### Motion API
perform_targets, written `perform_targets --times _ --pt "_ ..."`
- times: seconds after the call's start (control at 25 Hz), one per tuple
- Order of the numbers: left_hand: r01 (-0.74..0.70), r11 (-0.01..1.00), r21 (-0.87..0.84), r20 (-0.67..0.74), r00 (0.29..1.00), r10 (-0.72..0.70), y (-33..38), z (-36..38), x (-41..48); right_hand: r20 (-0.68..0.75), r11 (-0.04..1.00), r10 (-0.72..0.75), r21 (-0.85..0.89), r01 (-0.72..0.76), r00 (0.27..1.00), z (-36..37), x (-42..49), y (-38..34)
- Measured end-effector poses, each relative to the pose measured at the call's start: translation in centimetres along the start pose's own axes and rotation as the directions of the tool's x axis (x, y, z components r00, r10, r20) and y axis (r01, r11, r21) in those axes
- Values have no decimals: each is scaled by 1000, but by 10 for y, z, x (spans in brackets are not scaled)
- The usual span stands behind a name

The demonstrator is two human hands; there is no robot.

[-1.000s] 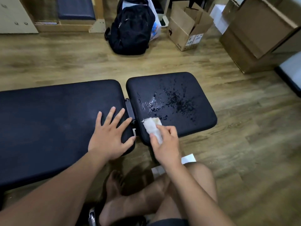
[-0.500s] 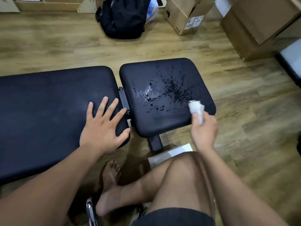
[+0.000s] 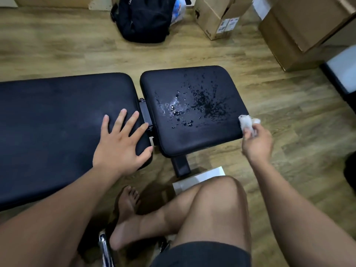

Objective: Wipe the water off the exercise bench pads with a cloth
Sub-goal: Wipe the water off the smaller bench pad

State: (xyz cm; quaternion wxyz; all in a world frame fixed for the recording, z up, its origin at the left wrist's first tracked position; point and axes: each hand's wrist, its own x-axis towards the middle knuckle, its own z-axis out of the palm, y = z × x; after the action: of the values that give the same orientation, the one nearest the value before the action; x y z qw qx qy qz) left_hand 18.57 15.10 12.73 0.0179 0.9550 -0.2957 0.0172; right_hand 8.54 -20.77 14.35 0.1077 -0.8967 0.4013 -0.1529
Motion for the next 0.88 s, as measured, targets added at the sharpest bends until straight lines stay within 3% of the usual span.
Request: perform_targets --times 0.08,0.2,0.28,0.44,0.52,0.64,0.72,0.8,0.88 --pt "-1 1000 -1 12 1000 1 0 -1 1 30 1000 1 -29 0 1000 1 -7 -13" --pt "5 1000 8 25 1000 -5 0 -3 0 77 962 -264 91 257 961 11 -93 -88" --pt "2 1000 13 34 999 -2 1 -2 -1 133 918 -376 187 349 917 20 -142 -128" --pt "3 1000 9 53 999 -4 -1 -2 1 189 814 -557 319 486 809 23 -128 -120" --pt "9 1000 17 48 999 -10 -1 -3 0 145 861 -499 201 468 855 20 -84 -80" --pt "7 1000 26 55 998 -8 0 -2 0 94 985 -166 -34 170 982 4 7 -16" --pt "9 1000 20 51 999 -10 -1 0 1 99 999 14 -50 -9 995 -1 35 -4" --pt "4 1000 17 51 999 -5 0 0 0 66 998 51 -25 -49 997 2 14 -20" --pt "5 1000 13 48 999 -6 0 0 2 28 996 -76 51 74 997 12 -40 -55"
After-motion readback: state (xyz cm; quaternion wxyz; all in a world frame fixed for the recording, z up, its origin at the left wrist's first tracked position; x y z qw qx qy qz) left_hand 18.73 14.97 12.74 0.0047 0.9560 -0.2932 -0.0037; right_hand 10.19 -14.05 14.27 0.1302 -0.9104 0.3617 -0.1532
